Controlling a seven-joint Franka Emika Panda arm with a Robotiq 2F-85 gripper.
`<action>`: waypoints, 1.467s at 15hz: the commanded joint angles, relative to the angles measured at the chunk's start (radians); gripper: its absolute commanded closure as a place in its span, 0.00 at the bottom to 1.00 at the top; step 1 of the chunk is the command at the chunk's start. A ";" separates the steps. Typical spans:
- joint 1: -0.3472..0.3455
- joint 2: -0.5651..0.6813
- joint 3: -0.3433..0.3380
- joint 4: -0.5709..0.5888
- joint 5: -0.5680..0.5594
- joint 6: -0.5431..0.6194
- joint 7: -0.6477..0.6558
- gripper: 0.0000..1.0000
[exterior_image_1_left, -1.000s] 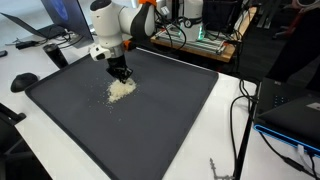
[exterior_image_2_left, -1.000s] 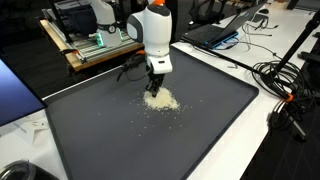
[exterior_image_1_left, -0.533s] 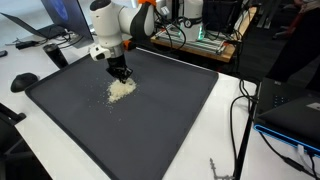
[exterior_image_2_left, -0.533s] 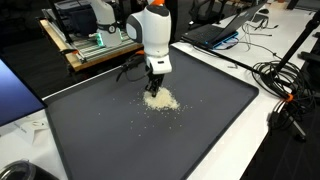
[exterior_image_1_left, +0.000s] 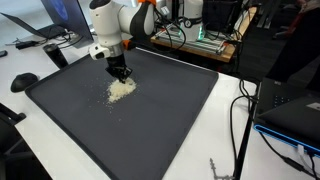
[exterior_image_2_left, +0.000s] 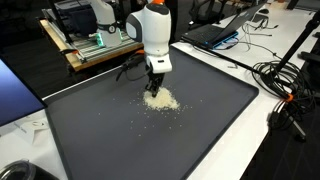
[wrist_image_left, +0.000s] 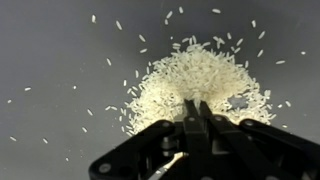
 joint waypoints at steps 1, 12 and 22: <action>-0.016 -0.042 0.012 -0.039 0.006 -0.003 -0.026 0.67; 0.084 -0.239 -0.050 -0.194 -0.076 0.038 0.091 0.00; 0.329 -0.347 -0.162 -0.225 -0.497 0.017 0.623 0.00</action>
